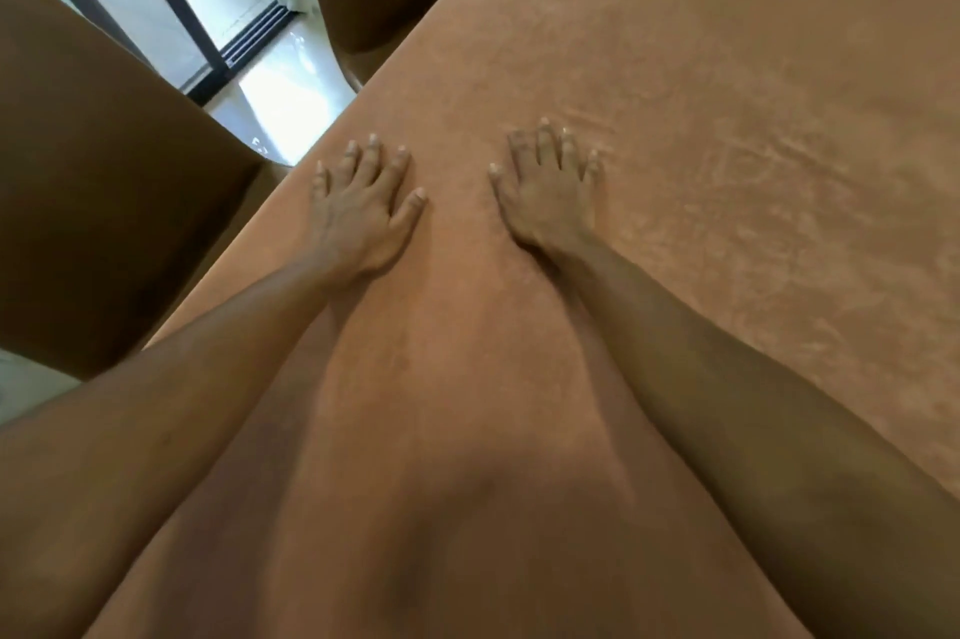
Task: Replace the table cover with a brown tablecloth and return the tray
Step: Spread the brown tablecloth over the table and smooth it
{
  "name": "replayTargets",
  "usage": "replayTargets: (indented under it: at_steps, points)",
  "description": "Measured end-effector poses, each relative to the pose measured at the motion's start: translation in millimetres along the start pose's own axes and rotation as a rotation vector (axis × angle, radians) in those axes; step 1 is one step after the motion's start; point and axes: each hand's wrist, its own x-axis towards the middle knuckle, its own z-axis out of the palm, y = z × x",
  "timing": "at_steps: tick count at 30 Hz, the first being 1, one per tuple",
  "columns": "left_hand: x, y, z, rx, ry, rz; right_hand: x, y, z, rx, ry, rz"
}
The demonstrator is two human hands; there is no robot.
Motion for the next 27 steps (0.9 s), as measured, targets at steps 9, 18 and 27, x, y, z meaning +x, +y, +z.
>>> replayTargets:
  at_steps: [9,18,27]
  points:
    - [-17.5,-62.6,-19.7,-0.003,0.022,-0.268,4.9,-18.3,0.7,0.005,-0.011,-0.026]
    - [-137.4,-119.6,-26.6,-0.067,0.135,-0.356,-67.4,-88.5,5.4,0.037,-0.067,-0.064]
    - [-321.9,-145.4,-20.0,-0.090,0.100,-0.279,-367.2,-237.0,28.9,0.094,-0.253,-0.604]
